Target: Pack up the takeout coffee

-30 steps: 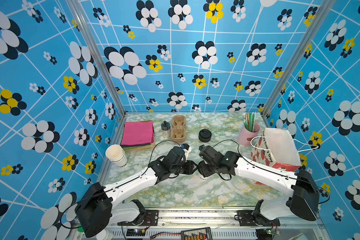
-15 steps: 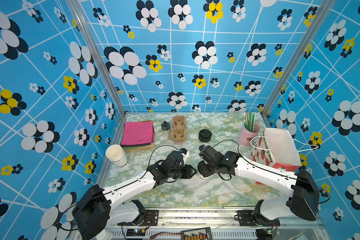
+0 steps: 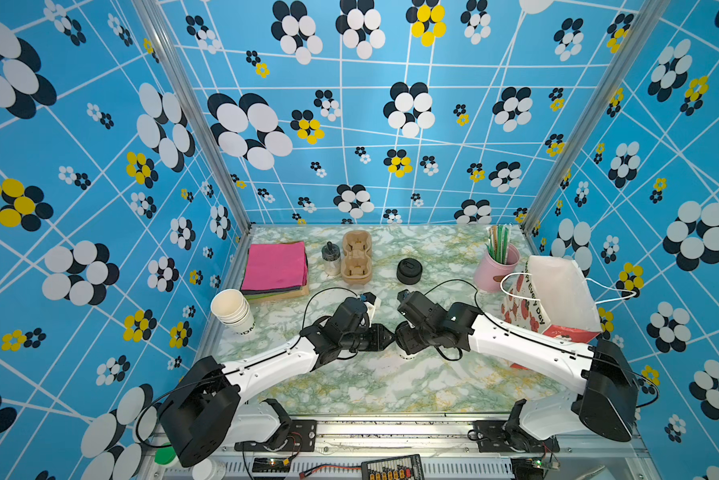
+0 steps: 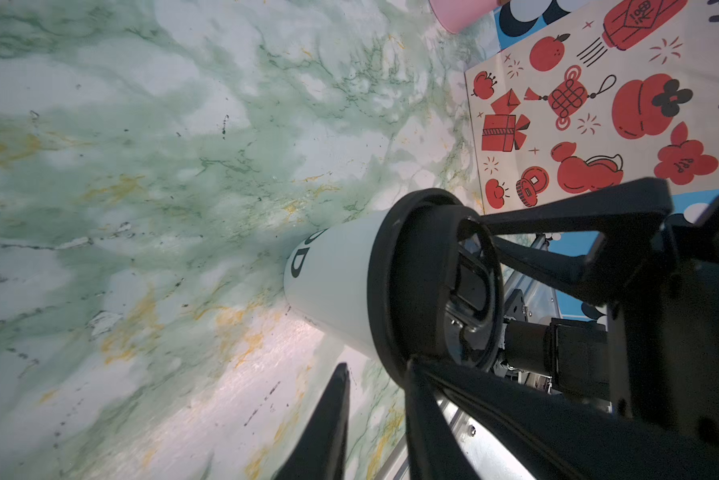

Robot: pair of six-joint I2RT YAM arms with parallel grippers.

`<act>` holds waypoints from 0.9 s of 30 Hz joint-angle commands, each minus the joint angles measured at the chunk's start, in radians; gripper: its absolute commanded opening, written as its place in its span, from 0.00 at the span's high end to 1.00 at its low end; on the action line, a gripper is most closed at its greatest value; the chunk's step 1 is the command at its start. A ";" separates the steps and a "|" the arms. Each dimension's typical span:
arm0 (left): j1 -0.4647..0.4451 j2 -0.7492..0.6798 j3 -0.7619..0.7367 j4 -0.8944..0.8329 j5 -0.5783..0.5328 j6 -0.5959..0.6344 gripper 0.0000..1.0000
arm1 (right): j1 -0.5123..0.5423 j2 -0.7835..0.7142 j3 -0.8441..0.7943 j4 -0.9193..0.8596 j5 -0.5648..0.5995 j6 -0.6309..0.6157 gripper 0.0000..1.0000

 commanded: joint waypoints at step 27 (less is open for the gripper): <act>0.069 -0.045 0.068 0.002 0.044 0.019 0.74 | -0.006 0.180 -0.195 -0.209 -0.110 0.033 0.61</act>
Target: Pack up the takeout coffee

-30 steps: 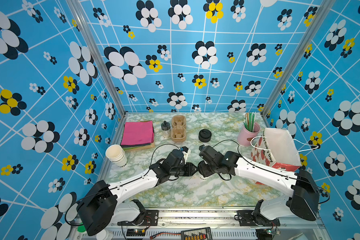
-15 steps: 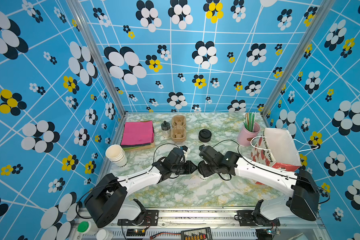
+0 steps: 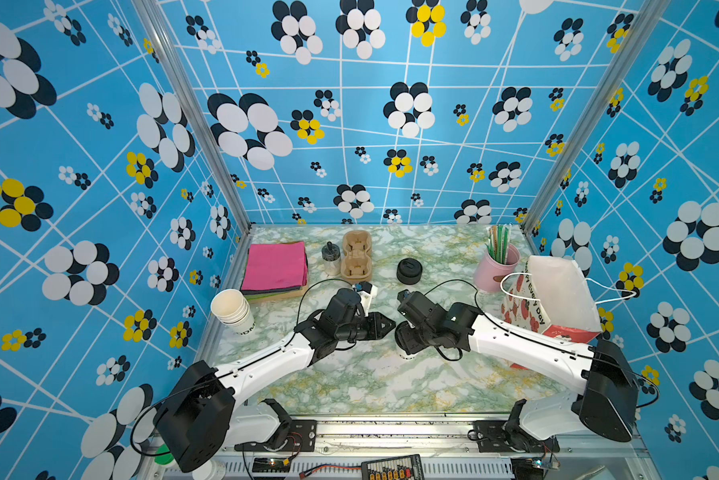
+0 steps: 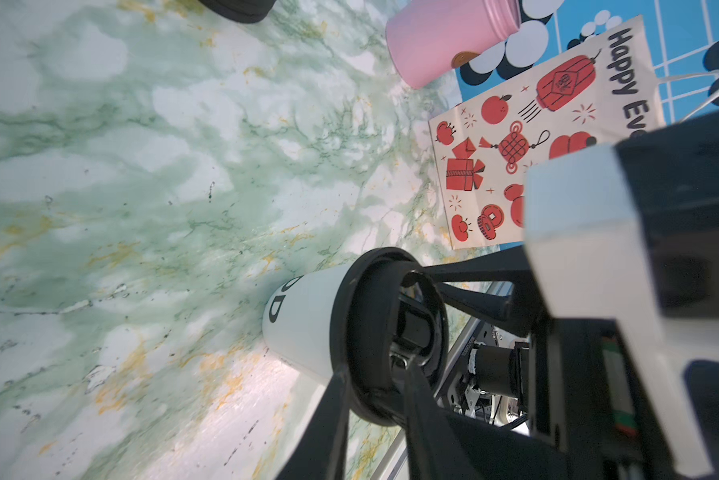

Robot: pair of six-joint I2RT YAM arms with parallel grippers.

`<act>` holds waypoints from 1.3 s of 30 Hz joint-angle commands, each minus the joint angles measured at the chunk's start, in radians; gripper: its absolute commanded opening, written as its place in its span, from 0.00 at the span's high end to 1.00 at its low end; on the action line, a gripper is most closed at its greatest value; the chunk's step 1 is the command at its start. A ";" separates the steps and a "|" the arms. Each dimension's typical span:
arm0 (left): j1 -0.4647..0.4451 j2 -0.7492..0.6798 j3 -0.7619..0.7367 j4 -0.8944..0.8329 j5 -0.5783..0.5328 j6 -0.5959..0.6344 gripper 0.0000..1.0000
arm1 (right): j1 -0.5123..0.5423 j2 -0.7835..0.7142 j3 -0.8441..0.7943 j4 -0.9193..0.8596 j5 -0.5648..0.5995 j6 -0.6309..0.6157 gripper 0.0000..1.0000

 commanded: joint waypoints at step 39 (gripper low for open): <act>-0.073 0.217 0.093 -0.284 -0.072 0.155 0.89 | -0.006 0.177 -0.221 -0.213 -0.113 0.043 0.62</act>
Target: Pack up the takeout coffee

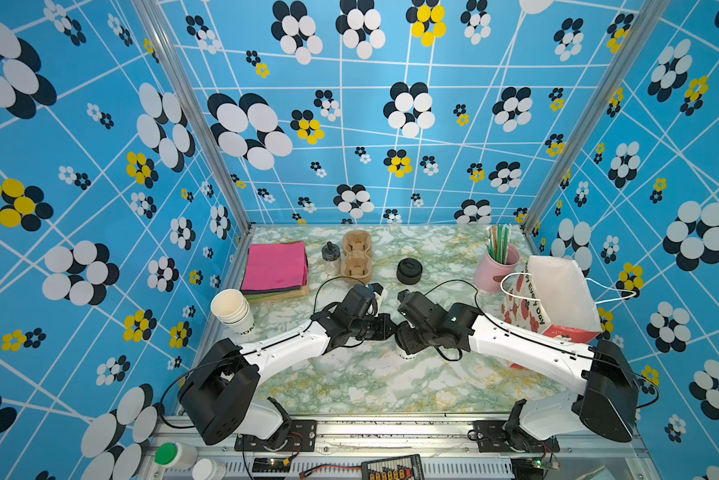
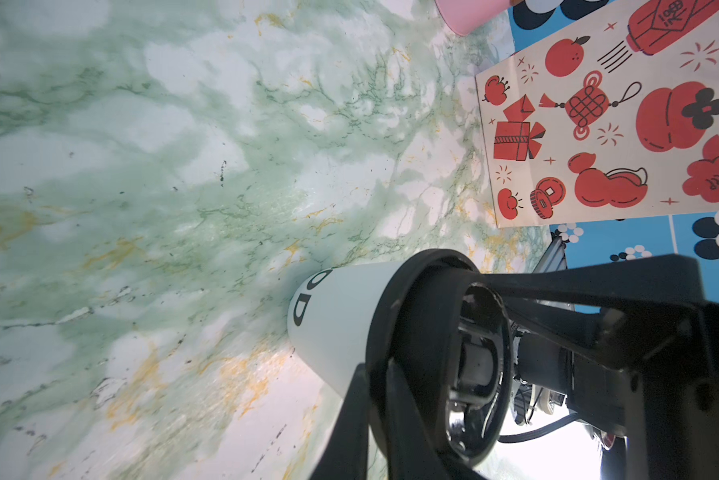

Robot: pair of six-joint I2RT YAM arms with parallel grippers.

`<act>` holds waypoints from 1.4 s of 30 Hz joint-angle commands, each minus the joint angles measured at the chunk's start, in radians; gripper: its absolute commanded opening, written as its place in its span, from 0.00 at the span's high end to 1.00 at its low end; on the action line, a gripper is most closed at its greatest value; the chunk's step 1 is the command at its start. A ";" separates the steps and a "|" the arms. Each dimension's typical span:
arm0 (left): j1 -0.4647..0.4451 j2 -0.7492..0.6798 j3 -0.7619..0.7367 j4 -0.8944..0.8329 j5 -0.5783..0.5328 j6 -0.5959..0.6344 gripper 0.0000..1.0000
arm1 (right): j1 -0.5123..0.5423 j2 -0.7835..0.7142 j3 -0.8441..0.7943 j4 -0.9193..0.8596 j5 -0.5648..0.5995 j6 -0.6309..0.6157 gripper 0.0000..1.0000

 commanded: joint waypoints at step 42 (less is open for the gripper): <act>0.005 -0.084 -0.008 0.019 0.147 -0.031 0.72 | -0.006 0.159 -0.228 -0.228 -0.120 0.064 0.65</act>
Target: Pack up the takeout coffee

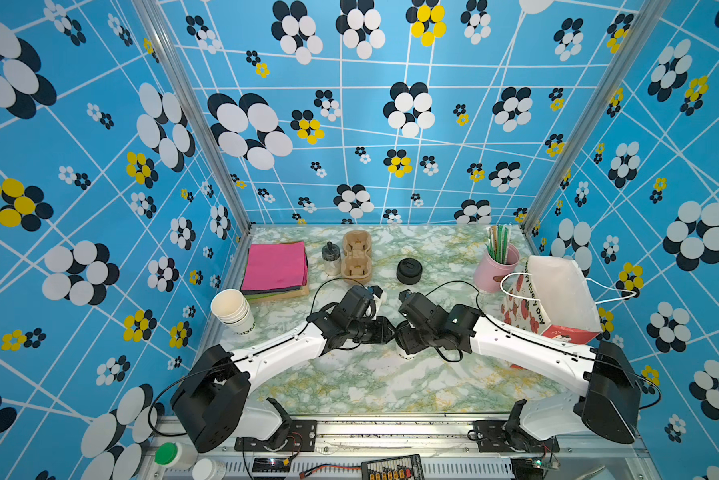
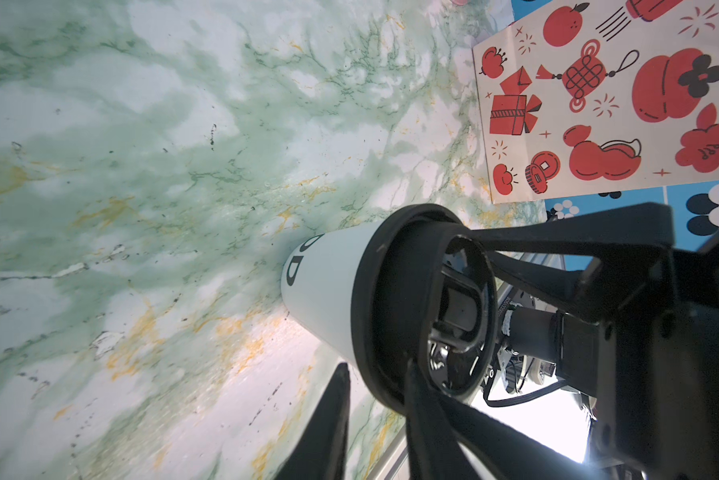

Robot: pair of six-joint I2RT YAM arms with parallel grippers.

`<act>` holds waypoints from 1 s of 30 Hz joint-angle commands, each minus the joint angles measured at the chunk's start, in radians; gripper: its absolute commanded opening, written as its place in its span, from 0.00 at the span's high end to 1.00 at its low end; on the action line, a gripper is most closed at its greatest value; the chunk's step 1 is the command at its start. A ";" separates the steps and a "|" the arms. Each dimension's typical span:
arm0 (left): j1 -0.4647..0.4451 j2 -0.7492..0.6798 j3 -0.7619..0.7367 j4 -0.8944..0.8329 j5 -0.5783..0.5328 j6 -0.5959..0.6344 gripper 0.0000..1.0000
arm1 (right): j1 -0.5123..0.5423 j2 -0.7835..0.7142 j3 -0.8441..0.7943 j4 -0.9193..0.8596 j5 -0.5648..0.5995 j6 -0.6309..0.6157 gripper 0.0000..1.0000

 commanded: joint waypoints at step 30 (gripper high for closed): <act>0.003 0.096 0.099 -0.208 0.007 0.145 0.72 | -0.008 0.148 -0.174 -0.265 -0.110 0.039 0.62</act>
